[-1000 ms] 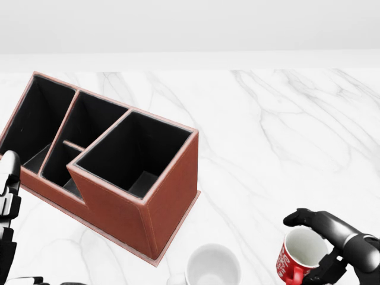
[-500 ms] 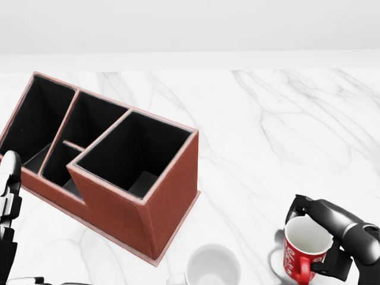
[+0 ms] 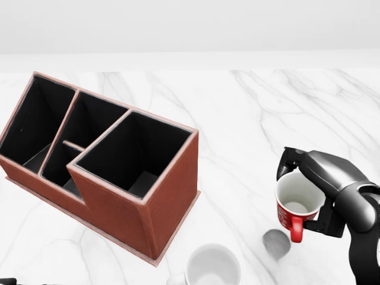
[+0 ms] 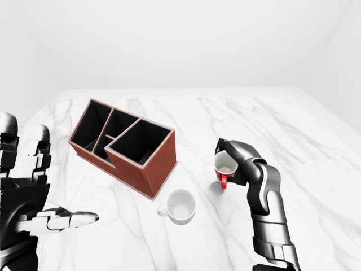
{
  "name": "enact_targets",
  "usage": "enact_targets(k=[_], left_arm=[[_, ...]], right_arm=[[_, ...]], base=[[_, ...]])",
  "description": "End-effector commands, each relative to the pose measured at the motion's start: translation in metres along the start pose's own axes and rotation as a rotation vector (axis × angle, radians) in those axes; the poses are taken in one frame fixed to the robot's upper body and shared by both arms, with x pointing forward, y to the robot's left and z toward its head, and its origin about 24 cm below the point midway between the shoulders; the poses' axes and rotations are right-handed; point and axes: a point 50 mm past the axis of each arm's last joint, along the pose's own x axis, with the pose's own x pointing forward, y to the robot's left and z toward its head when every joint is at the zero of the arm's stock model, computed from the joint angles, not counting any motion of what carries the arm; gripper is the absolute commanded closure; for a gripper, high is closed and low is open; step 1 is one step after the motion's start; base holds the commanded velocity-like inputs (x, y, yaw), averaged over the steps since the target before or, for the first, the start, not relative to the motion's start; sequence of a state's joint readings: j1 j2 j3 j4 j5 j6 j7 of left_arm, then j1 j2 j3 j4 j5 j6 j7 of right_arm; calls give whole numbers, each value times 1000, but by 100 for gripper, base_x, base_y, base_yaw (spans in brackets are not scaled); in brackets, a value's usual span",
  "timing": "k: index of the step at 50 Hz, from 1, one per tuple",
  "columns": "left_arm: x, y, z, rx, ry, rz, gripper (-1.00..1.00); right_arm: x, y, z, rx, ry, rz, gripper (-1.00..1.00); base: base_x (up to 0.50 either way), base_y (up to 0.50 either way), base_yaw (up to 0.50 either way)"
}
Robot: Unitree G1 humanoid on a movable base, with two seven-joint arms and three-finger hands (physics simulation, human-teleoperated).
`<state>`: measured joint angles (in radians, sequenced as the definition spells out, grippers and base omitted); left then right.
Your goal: Pick up the red mug and place it to the right of the caddy.
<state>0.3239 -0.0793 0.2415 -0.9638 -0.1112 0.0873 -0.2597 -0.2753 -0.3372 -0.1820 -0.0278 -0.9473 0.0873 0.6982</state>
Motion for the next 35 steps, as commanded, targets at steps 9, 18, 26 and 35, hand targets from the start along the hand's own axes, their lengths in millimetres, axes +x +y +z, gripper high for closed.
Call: enact_targets(k=[9,18,26,35], left_arm=[[0,-1,9,9,-41,-3,-100],[1,0,6,8,-34,-1,-100],[1,1,9,10,-47,2,-100],[0,2,14,15,-68,3,-100]], right_arm=[[17,-14,31,-2,-95,-14,100],[24,-17,47,-6,-141,-8,100],[40,-6,58,60,-183,74,100],[52,6,67,111,-212,145,100]], base=[[0,0,0],[0,0,0],[0,0,0],[0,0,0]])
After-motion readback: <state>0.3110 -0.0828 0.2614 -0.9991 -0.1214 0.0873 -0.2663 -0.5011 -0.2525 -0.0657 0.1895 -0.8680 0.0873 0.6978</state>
